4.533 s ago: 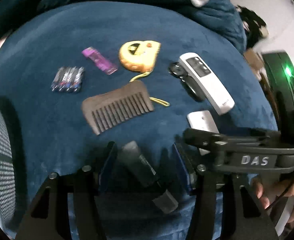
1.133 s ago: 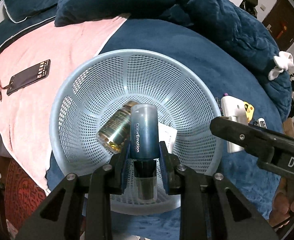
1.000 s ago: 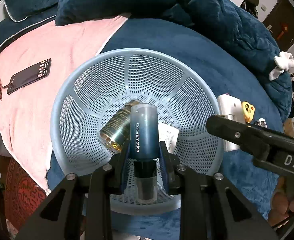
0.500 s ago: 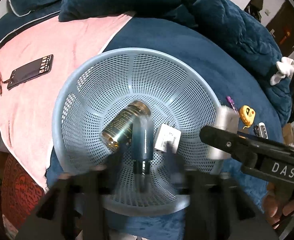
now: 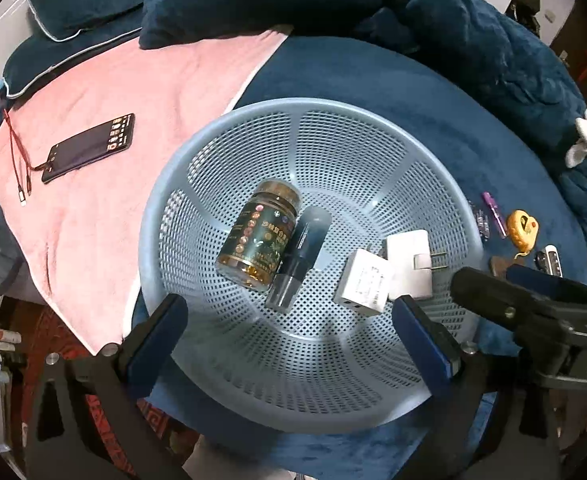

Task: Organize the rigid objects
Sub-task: 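Open left tool releasing spray bottle while right tool releases adapter into basket, then withdraw both tools from basket back over remaining objects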

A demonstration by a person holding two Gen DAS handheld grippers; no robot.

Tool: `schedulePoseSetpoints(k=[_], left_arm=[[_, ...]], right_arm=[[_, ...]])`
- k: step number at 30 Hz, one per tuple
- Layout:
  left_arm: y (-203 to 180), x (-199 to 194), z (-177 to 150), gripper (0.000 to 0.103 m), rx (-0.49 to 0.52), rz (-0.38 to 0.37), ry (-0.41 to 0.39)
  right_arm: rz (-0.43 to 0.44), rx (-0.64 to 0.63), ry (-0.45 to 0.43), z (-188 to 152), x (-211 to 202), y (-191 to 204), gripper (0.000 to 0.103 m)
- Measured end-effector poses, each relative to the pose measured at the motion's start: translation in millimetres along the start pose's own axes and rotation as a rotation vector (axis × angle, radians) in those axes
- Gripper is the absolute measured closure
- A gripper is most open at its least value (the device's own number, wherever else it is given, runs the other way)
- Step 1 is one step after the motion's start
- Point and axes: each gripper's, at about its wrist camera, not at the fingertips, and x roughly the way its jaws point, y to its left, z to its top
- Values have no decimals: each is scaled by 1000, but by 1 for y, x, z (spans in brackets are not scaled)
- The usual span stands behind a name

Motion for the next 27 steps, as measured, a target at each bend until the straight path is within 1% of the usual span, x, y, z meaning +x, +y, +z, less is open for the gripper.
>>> schedulePoseSetpoints(k=[4, 20, 27], left_arm=[[2, 1, 0, 1, -12, -1, 6], [-2, 2, -1, 1, -7, 3, 16], [-12, 1, -2, 1, 14, -6, 21]], right_arm=[[-5, 10, 0, -2, -1, -5, 0], [-20, 39, 6, -9, -5, -18, 0], [-31, 59, 9, -12, -6, -26, 0]])
